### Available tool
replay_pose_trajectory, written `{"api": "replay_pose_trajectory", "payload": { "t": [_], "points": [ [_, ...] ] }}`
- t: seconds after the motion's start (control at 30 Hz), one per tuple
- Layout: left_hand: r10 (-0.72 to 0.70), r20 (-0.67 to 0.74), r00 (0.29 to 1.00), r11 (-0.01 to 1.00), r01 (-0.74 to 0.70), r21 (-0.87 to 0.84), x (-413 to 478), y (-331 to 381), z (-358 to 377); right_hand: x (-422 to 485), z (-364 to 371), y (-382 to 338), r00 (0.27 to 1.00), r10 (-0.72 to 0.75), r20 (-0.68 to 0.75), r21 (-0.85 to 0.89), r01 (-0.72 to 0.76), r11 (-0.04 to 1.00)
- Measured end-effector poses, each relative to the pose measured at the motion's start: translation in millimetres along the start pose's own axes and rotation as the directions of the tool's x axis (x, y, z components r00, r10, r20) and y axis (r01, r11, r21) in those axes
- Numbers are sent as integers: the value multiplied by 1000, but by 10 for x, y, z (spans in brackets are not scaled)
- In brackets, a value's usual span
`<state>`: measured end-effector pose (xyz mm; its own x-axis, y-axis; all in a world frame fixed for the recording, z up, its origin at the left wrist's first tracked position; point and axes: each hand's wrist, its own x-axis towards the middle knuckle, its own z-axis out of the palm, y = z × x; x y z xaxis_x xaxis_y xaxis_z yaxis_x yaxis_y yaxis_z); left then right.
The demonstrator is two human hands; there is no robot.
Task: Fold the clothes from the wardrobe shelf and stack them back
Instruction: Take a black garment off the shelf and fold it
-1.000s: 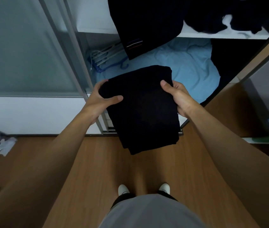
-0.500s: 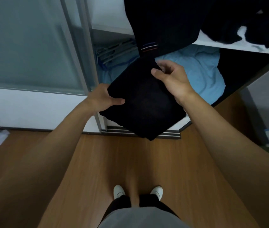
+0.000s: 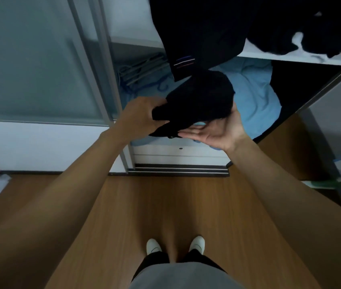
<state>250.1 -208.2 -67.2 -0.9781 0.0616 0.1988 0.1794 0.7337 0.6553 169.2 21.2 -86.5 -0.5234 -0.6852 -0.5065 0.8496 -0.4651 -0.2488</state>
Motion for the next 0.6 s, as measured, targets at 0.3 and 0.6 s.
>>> {"api": "replay_pose_trajectory", "payload": {
  "t": [0.3,0.6],
  "points": [
    [94,305,948,972,-21,-236,101,689,-328,-446,136,-227,874,-458,161,-65,473,879],
    [58,-56,997,998,-59,-20,537,1011,-239,-293,786,-337,785,-561,261,-263,617,741]
  ]
}}
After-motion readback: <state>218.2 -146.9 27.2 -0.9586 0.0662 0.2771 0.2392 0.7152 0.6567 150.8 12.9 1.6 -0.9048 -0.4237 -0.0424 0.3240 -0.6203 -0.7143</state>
